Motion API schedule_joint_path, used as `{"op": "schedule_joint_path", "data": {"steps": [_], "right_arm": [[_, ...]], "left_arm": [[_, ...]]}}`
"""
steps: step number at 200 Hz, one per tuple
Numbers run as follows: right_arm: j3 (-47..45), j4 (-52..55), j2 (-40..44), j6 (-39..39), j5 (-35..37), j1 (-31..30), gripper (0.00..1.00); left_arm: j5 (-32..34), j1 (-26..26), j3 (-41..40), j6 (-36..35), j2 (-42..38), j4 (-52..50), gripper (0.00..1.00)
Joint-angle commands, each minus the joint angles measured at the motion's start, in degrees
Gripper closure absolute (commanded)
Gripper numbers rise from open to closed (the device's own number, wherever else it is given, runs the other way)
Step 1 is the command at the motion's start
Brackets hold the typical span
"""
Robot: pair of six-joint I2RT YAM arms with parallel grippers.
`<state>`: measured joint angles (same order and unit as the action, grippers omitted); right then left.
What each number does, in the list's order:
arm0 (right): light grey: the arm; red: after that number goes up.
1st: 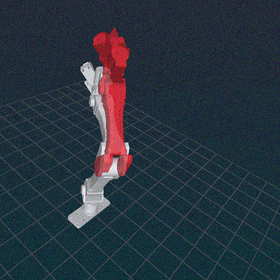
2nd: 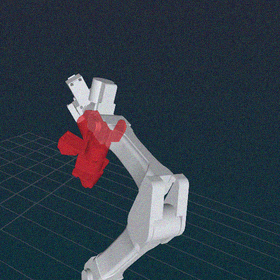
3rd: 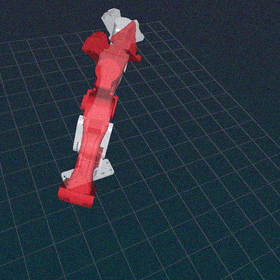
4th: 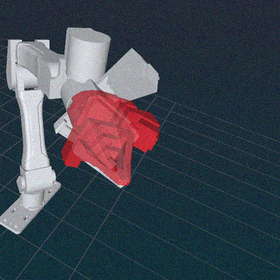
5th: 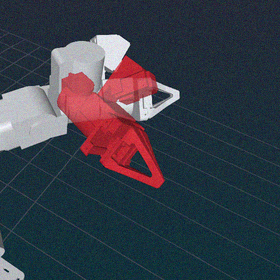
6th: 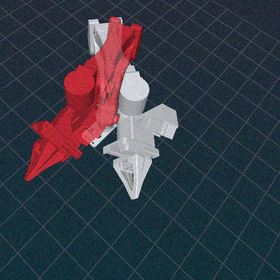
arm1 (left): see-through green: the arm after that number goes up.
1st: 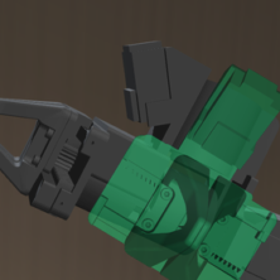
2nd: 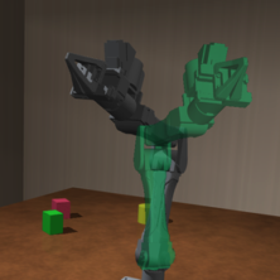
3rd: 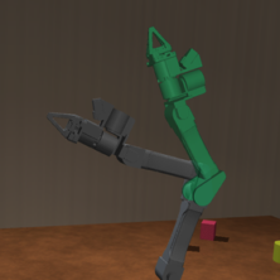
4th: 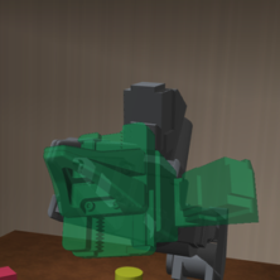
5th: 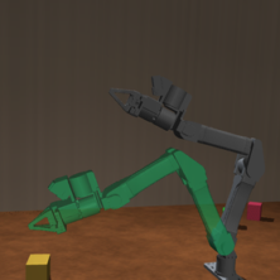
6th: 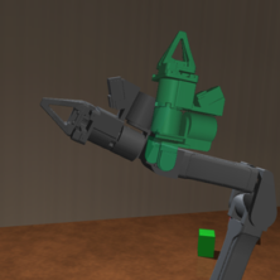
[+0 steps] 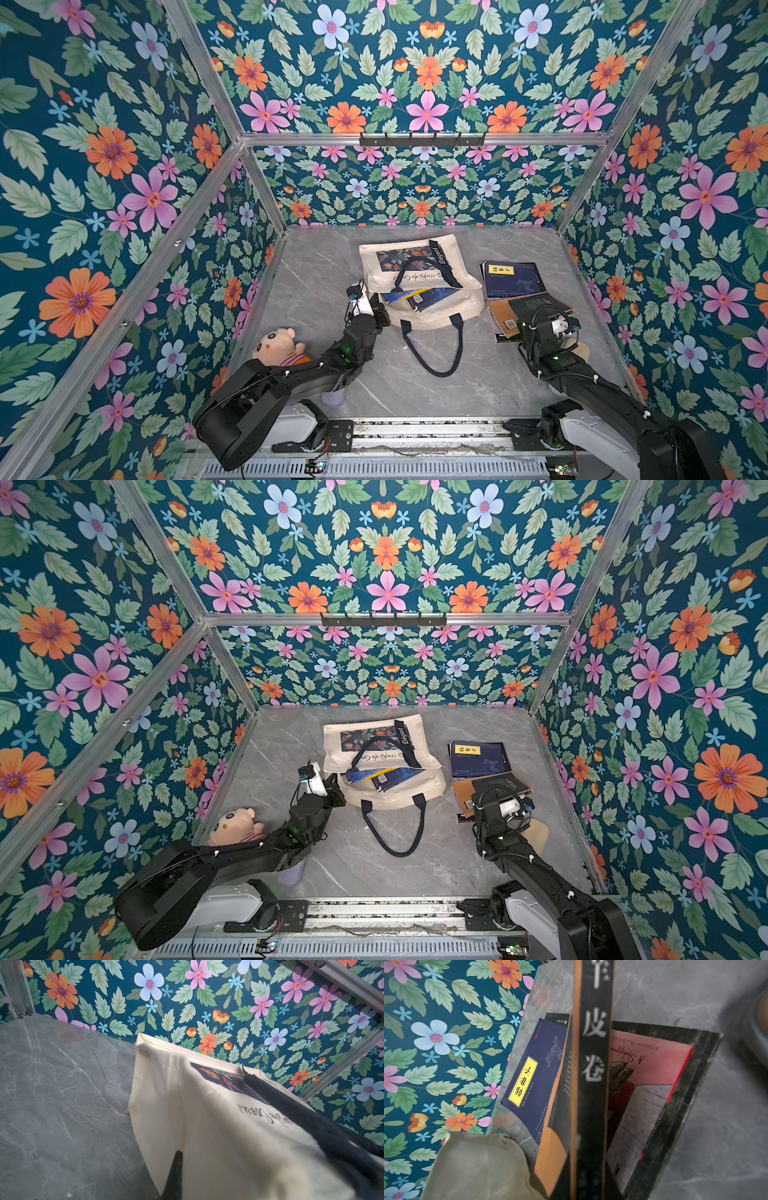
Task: Take out the books from the canvas bag
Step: Place the book on the book.
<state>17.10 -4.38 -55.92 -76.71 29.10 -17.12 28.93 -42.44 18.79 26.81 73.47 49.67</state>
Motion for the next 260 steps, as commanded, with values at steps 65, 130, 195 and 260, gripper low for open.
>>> {"op": "schedule_joint_path", "data": {"steps": [65, 130, 195, 260], "right_arm": [[2.1, 0.4, -4.8, -3.9, -3.4, -0.2, 0.69], [2.4, 8.1, -0.1, -5.3, -3.5, -0.1, 0.38], [3.1, 14.2, 4.0, -4.6, -5.8, 0.0, 0.01], [10.8, 16.8, 4.5, 6.8, -13.9, -0.2, 0.01]], "left_arm": [[-0.3, 0.1, 0.6, -0.4, 0.3, 0.6, 1.0], [-0.6, 0.1, 0.8, -0.4, 0.5, 0.5, 1.0], [-0.8, 0.1, 0.8, -0.4, 0.2, 0.3, 1.0], [-2.8, 0.1, 1.1, -0.1, 0.7, 0.5, 1.0]]}}
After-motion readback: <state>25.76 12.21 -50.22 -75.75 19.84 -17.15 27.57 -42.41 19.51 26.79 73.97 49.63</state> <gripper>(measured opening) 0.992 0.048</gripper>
